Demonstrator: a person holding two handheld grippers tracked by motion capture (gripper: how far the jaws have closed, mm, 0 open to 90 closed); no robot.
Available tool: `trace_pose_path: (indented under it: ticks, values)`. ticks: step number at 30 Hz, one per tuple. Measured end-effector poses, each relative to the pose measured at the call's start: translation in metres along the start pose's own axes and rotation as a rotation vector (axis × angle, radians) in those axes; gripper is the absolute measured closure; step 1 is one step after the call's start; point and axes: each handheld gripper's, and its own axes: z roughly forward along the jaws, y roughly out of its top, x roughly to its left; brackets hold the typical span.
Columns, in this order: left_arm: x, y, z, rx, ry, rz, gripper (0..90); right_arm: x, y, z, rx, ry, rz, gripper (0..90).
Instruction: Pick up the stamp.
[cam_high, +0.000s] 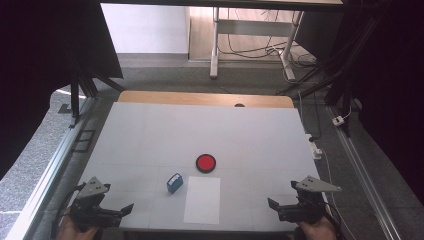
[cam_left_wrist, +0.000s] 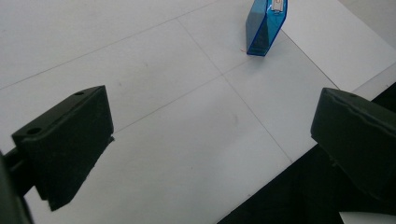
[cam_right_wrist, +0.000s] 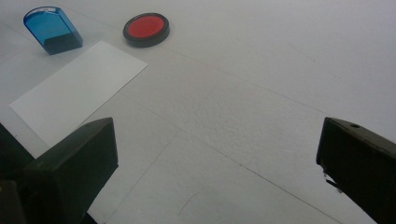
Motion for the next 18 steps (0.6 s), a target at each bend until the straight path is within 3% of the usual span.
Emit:
trace_pose_path:
  ticks: [11,18]
  values:
    - [0.0005,0.0024,-0.0012,-0.002,-0.011,-0.01,0.0,0.0018,0.0003,0.0011,0.012,0.012,-0.022,0.0]
    - [-0.0011,0.005,-0.0014,-0.006,-0.002,0.005,0.0,0.0021,0.0006,0.0017,0.017,0.019,-0.027,0.0]
